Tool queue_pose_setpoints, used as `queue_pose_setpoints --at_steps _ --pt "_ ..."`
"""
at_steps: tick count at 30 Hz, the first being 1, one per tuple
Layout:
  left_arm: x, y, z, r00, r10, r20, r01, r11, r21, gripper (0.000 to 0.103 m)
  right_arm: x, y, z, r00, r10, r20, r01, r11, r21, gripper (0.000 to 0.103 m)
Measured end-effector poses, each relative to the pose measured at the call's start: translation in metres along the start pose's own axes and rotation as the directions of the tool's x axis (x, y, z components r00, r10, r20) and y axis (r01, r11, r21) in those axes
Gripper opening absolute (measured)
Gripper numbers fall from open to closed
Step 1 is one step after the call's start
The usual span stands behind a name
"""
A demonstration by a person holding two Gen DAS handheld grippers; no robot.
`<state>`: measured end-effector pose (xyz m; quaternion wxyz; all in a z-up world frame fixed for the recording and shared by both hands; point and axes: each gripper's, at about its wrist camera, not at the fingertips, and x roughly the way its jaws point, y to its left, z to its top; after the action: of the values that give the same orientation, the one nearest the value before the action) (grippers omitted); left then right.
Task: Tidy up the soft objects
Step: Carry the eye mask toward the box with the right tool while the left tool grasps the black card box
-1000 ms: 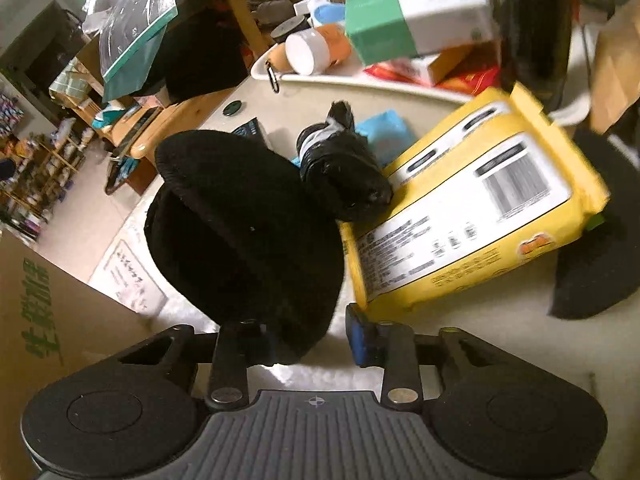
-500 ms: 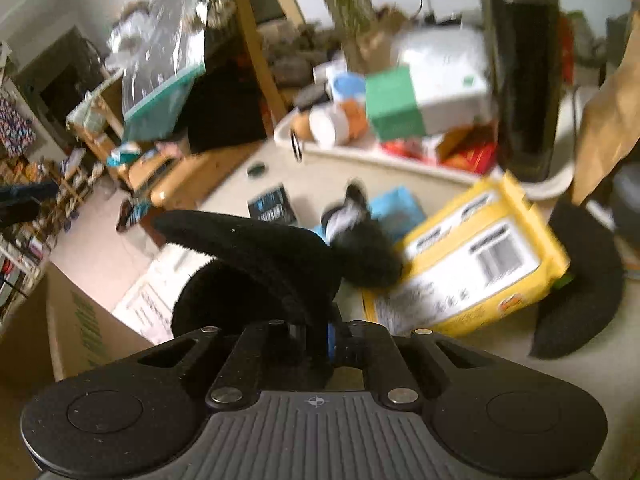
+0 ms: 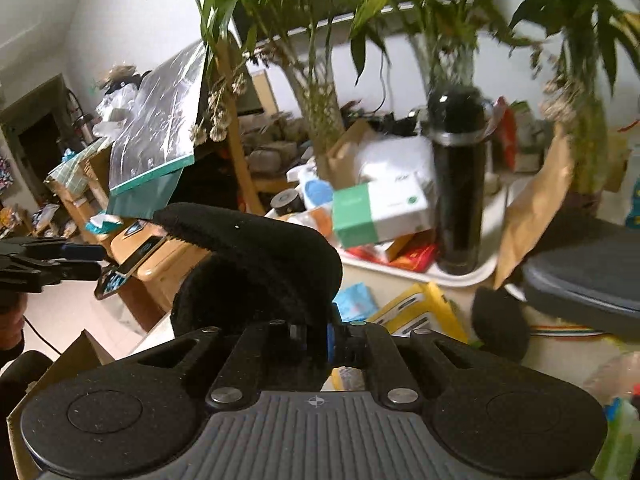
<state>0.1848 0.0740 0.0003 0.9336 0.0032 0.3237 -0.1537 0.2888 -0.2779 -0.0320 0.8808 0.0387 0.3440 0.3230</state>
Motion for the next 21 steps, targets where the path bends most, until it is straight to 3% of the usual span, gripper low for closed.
queue_pose_setpoints --at_steps 3,9,15,21 --pt "0.009 0.002 0.001 1.0 -0.006 0.013 0.006 0.999 0.036 0.058 -0.013 0.002 -0.001 1.0 -0.014 0.016 0.014 1.0 0.007 0.011" --pt "0.037 0.01 0.003 1.0 -0.012 0.007 0.012 0.998 0.068 0.076 -0.029 0.002 -0.007 0.998 -0.047 0.047 0.045 0.998 0.036 0.011" --pt "0.08 0.022 -0.001 0.998 -0.044 -0.043 0.048 0.994 0.095 0.078 -0.039 -0.002 -0.014 0.996 -0.068 0.063 0.063 0.996 0.069 0.011" --pt "0.13 0.031 -0.011 0.99 -0.029 -0.135 0.047 0.99 0.135 0.081 -0.045 -0.004 -0.023 0.995 -0.082 0.064 0.076 0.992 0.097 0.011"
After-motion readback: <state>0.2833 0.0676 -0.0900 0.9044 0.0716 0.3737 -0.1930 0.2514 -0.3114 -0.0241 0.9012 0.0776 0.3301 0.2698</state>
